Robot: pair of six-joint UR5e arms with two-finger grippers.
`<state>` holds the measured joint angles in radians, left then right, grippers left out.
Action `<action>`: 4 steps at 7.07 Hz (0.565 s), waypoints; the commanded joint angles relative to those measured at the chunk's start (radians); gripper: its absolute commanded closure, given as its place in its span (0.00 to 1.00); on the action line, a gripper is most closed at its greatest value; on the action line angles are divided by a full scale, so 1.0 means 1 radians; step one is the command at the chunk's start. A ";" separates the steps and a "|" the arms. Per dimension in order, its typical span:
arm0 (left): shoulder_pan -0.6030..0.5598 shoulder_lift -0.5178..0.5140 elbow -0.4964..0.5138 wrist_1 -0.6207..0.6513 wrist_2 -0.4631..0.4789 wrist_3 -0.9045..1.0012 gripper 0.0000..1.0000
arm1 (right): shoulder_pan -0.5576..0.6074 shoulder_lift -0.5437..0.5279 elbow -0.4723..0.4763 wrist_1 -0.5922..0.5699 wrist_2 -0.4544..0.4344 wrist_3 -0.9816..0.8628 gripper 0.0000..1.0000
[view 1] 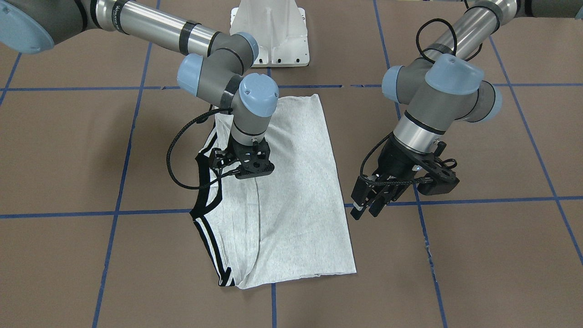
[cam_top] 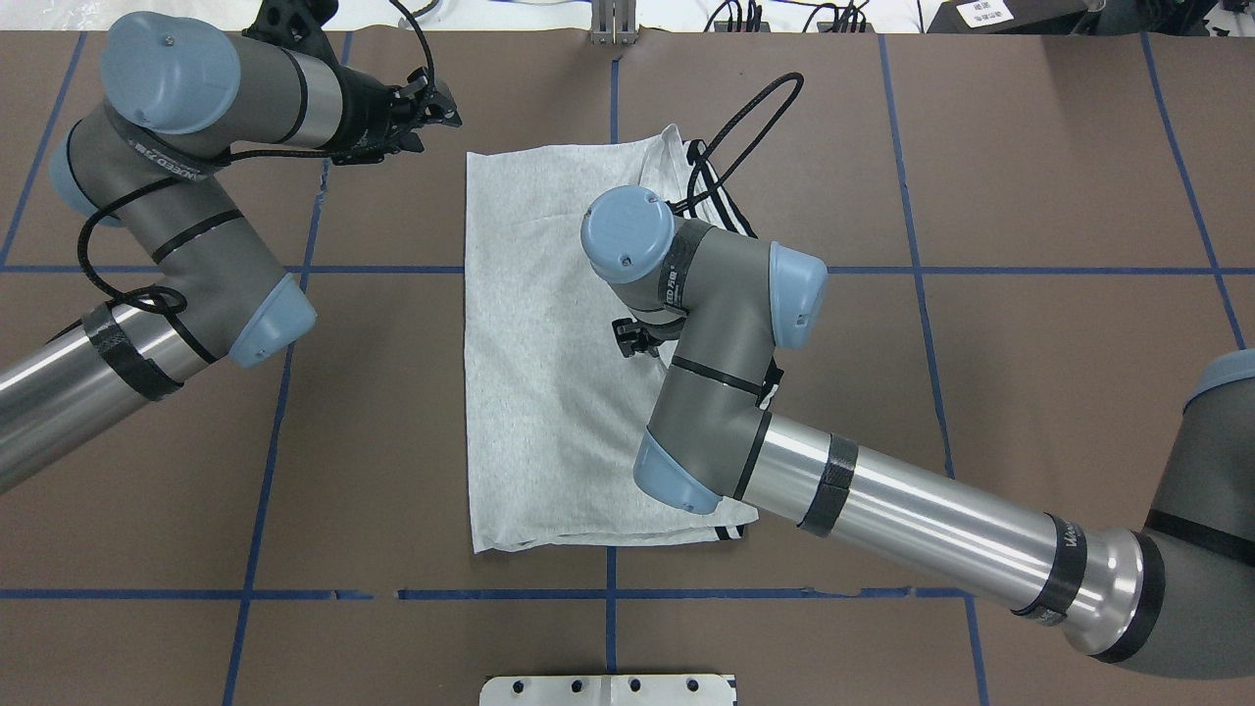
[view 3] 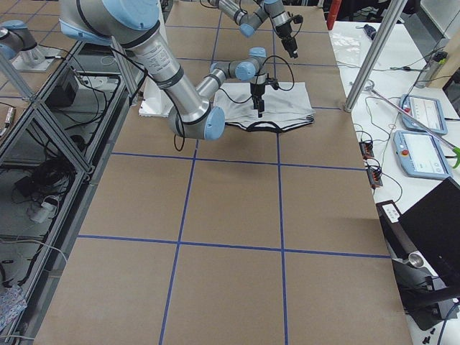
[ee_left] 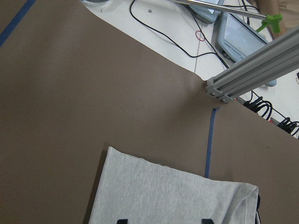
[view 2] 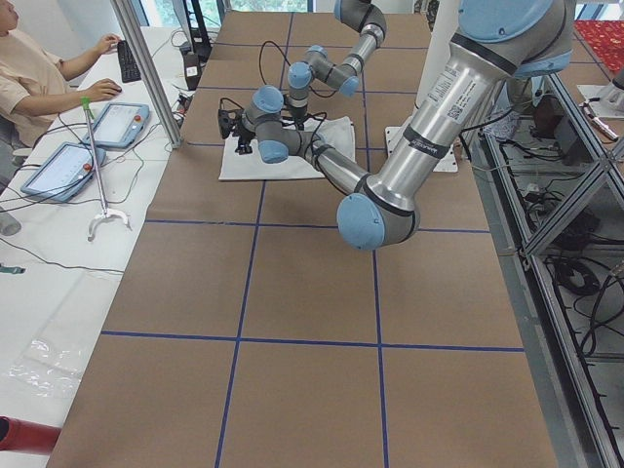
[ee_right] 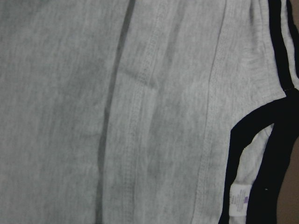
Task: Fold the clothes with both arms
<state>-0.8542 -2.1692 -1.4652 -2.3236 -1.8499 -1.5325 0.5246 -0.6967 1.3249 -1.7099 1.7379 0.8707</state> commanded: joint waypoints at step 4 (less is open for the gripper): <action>-0.002 0.002 -0.047 0.055 0.000 0.000 0.39 | 0.066 -0.061 0.014 -0.007 0.061 -0.082 0.00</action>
<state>-0.8557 -2.1678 -1.4945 -2.2965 -1.8500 -1.5325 0.5636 -0.7205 1.3228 -1.7161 1.7844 0.8305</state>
